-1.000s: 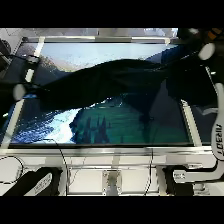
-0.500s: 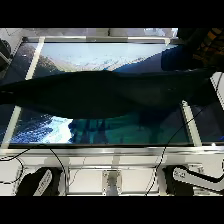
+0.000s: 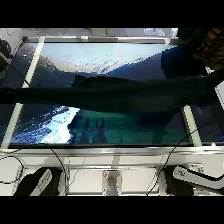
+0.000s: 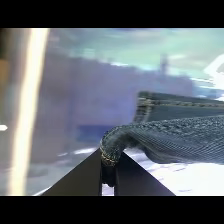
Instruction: Fold the clothes and pants, and hang the long-sleeved shirts on hangers.
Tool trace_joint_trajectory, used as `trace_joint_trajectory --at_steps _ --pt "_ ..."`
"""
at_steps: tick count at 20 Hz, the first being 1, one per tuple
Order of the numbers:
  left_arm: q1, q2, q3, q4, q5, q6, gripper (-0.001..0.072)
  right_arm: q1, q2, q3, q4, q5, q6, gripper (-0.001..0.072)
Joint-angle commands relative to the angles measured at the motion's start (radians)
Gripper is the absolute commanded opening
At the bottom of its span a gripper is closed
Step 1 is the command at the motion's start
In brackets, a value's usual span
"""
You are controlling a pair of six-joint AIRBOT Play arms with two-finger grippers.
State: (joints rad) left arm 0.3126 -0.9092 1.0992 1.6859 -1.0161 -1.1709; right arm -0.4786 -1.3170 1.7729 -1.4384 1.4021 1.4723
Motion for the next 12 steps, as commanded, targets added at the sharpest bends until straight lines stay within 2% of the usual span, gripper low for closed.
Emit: trace_joint_trajectory --at_steps 1,4,7,10,12 --pt "0.000 -0.202 0.091 -0.181 0.006 0.036 0.0029 0.001 -0.099 0.002 0.165 -0.048 0.005 0.0008" --pt "-0.014 -0.425 0.348 -0.297 -0.045 0.014 0.0029 0.050 -0.229 0.074 0.179 -0.152 0.029 0.0007" --pt "-0.051 -0.586 0.671 -0.299 -0.160 0.013 0.0030 0.090 -0.329 0.264 0.168 -0.190 0.033 0.0007" --pt "-0.053 -0.598 0.802 -0.299 -0.256 0.098 0.0030 0.083 -0.317 0.322 0.070 -0.169 0.034 0.0007" --pt "-0.031 -0.567 0.803 -0.304 -0.331 0.148 0.0029 0.058 -0.290 0.317 -0.001 -0.090 0.012 0.0007"
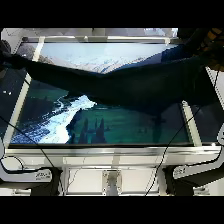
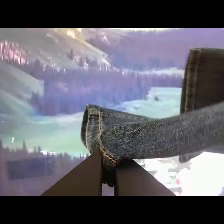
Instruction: Fold the clothes and pants, and hang the long-sleeved shirts on hangers.
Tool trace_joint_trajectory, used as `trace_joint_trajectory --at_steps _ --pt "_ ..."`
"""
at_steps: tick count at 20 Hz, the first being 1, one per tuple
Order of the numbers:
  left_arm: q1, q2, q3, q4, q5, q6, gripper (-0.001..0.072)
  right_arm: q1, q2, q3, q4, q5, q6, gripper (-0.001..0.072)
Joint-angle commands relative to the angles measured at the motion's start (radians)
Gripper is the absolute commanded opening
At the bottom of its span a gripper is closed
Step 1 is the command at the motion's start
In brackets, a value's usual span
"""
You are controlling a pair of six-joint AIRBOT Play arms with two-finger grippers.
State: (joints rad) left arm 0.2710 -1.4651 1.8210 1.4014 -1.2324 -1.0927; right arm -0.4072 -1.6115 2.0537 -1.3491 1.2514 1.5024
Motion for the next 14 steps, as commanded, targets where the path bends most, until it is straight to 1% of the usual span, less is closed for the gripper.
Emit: trace_joint_trajectory --at_steps 1,2,3,5,8,9,12,14 --pt "0.025 0.003 0.080 -0.031 -0.130 0.069 0.0030 -0.034 0.016 0.030 -0.096 0.105 -0.034 0.0008" --pt "0.035 0.018 0.078 -0.032 -0.150 0.082 0.0029 -0.053 0.028 0.017 -0.096 0.142 -0.052 0.0008" --pt "0.038 0.039 0.064 -0.031 -0.164 0.116 0.0029 -0.072 0.043 -0.005 -0.103 0.172 -0.071 0.0008" --pt "0.039 0.111 -0.031 -0.034 -0.164 0.174 0.0029 -0.118 0.082 -0.077 -0.115 0.175 -0.073 0.0008" --pt "0.045 0.223 -0.278 -0.033 -0.156 0.218 0.0029 -0.185 0.145 -0.203 -0.121 0.169 -0.073 0.0008" --pt "0.046 0.256 -0.375 -0.034 -0.134 0.231 0.0029 -0.206 0.168 -0.247 -0.121 0.160 -0.076 0.0008" --pt "0.045 0.314 -0.617 -0.029 -0.116 0.275 0.0029 -0.243 0.217 -0.353 -0.121 0.149 -0.086 0.0008" --pt "0.046 0.333 -0.723 0.027 -0.115 0.291 0.0029 -0.243 0.247 -0.432 -0.123 0.154 -0.111 0.0008"
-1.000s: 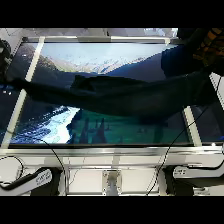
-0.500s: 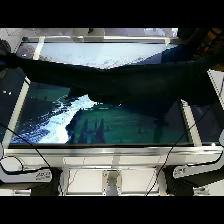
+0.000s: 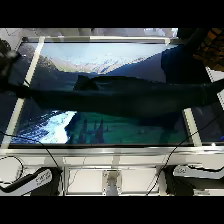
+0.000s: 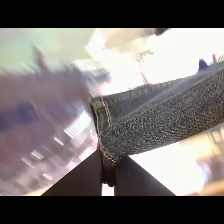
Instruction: Fold the clothes and pants, and hang the long-sleeved shirts on hangers.
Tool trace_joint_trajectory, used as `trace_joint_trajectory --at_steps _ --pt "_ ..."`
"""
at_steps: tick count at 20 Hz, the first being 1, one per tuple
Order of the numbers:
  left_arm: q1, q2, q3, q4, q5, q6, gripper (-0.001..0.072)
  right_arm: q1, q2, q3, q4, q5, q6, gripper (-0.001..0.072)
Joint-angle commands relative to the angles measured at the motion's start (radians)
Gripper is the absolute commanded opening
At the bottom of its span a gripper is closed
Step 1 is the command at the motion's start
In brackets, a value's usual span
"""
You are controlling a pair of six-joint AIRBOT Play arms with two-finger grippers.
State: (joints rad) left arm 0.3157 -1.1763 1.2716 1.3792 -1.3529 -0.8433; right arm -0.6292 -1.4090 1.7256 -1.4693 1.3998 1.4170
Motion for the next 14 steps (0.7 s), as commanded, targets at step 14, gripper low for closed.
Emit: trace_joint_trajectory --at_steps 14 --pt "0.126 0.195 -0.562 0.179 0.027 0.153 0.0031 -0.315 0.346 -0.791 -0.185 -0.253 -0.103 0.0009"
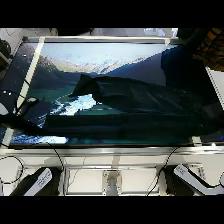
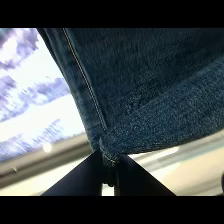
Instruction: Fold the clothes and pants, and hang the long-sleeved shirts on hangers.
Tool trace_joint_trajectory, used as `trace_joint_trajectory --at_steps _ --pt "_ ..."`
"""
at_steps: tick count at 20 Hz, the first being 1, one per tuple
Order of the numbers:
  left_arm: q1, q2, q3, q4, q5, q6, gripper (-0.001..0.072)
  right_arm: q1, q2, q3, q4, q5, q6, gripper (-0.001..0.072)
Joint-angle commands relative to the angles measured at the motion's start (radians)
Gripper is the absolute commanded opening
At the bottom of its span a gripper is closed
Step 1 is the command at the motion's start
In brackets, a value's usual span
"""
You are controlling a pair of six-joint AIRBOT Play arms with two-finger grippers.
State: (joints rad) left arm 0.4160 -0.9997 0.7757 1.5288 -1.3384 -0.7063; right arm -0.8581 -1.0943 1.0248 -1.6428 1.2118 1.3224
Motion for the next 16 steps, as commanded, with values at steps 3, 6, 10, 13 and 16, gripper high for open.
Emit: trace_joint_trajectory --at_steps 3,6,10,13,16 --pt "0.060 0.018 -0.103 0.043 0.022 0.038 0.0031 -0.122 0.030 -0.103 -0.016 -0.079 -0.019 0.0012" --pt "0.096 0.015 -0.127 0.043 0.025 0.058 0.0043 -0.152 0.023 -0.117 -0.021 -0.079 -0.023 0.0084" --pt "0.125 0.014 -0.131 0.042 0.026 0.068 0.0293 -0.183 0.023 -0.142 -0.045 -0.077 -0.023 0.0270" --pt "0.124 0.017 -0.124 0.042 0.036 0.068 0.0301 -0.214 0.024 -0.140 -0.053 -0.084 -0.016 0.0379" --pt "0.105 0.018 -0.065 -0.002 0.059 0.064 0.0304 -0.219 0.024 -0.096 -0.032 -0.092 0.011 0.0404"
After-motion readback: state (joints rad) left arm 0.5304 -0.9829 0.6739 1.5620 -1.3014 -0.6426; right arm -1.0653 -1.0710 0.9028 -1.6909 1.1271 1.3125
